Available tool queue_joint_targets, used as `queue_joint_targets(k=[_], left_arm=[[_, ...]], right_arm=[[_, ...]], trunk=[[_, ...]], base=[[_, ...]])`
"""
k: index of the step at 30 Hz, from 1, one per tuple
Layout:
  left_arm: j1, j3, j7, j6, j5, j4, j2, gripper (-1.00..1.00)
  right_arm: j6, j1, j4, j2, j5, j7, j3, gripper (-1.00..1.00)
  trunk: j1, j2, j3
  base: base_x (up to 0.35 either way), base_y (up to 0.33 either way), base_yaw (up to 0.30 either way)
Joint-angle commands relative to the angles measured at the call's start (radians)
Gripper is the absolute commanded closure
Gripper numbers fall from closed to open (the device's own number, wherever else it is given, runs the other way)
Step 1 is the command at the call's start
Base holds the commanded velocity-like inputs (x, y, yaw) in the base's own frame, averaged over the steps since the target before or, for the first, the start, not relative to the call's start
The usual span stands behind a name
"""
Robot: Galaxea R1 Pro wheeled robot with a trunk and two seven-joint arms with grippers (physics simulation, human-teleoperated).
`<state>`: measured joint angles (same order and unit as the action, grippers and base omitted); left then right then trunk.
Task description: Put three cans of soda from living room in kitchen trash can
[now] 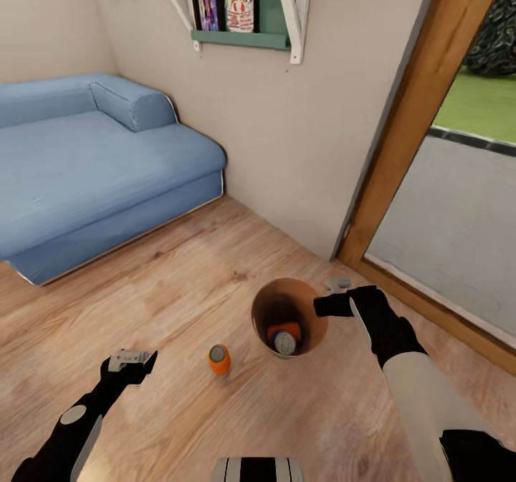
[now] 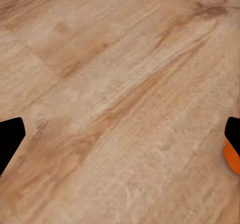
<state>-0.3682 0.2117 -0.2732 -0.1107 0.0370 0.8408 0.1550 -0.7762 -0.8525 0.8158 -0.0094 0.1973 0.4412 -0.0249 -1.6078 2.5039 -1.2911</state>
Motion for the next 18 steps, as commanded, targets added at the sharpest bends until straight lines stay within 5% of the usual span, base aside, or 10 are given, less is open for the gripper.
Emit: queue_joint_targets(k=[1,4,9,10,14,18], left_arm=[[0.000,0.000,-0.001,0.002,0.000,0.000,0.000,-1.00],[-0.004,-0.002,-0.004,0.064,-0.005,0.009,-0.016,-1.00],[-0.075,-0.040,-0.023,0.326,-0.006,0.034,-0.125,-1.00],[-0.114,-0.100,-0.041,0.386,-0.005,0.031,-0.149,-1.00],[-0.144,-0.268,-0.047,0.411,-0.008,0.017,-0.170,-1.00],[-0.153,-0.347,-0.047,0.404,-0.014,-0.003,-0.176,-1.00]], right_arm=[[-0.004,0.000,0.000,0.000,-0.019,0.008,-0.001,1.00],[-0.004,0.000,0.000,0.001,-0.019,0.007,-0.001,1.00],[-0.005,0.003,0.000,0.010,-0.012,0.004,-0.002,1.00],[-0.005,0.004,0.000,0.011,-0.011,0.003,-0.005,1.00],[-0.007,0.004,0.000,0.011,-0.010,0.001,-0.011,1.00],[-0.036,0.003,0.001,0.008,-0.015,0.001,-0.018,1.00]], trunk=[[0.000,0.000,0.000],[0.000,0.000,0.000],[0.000,0.000,0.000],[0.000,0.000,0.000],[0.000,0.000,0.000],[0.000,0.000,0.000]], base=[[0.325,0.000,0.053],[0.325,0.000,0.026],[0.234,0.000,0.006],[0.067,0.000,0.001],[0.033,0.000,0.001],[0.008,0.000,0.000]])
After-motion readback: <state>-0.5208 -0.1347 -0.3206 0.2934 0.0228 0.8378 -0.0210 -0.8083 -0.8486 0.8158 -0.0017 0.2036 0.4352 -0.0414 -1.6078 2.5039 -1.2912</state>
